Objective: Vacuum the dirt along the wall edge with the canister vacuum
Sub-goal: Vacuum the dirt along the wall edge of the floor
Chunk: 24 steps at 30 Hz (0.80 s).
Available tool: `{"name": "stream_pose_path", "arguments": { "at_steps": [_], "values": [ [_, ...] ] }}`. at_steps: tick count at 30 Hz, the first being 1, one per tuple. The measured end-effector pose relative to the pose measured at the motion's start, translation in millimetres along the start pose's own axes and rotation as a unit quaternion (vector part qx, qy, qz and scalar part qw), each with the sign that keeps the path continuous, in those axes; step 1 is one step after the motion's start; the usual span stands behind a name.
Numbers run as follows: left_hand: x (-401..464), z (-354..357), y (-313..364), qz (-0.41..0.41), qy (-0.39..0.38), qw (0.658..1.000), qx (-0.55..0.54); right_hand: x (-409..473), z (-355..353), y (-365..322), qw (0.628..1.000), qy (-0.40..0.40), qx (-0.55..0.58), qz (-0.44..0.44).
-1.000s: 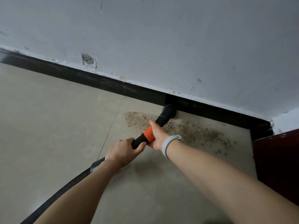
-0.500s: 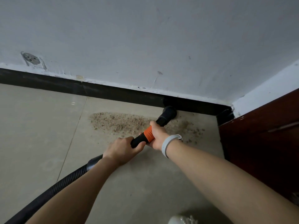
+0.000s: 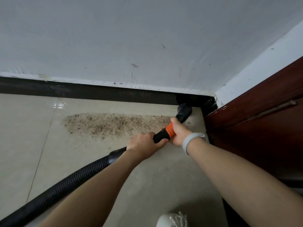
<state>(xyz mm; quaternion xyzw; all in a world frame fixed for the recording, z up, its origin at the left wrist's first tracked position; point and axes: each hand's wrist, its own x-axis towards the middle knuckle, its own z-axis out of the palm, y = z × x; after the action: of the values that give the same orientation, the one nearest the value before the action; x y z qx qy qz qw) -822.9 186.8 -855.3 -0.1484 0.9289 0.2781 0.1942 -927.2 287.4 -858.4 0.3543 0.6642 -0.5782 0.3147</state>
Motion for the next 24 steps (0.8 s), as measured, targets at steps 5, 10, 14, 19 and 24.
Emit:
{"name": "stream_pose_path", "arguments": {
  "at_steps": [5,10,14,19,24],
  "values": [
    [1,1,16,0.022,-0.014,1.0,0.006,-1,-15,-8,0.999,0.002,0.039,-0.003],
    [-13,-7,-15,0.019,0.022,0.999,0.024,-14,9,7,0.993,-0.057,0.103,0.032],
    [-38,-26,-65,-0.012,0.066,0.997,0.043,-38,59,27,0.989,-0.098,0.108,0.04],
    [-80,-47,-132,-0.107,0.08,0.99,-0.035,-74,134,56,0.985,-0.164,0.023,0.049],
    [-129,-56,-189,-0.188,0.124,0.96,-0.167,-110,207,90,0.971,-0.22,-0.091,0.039]
  ]
}}
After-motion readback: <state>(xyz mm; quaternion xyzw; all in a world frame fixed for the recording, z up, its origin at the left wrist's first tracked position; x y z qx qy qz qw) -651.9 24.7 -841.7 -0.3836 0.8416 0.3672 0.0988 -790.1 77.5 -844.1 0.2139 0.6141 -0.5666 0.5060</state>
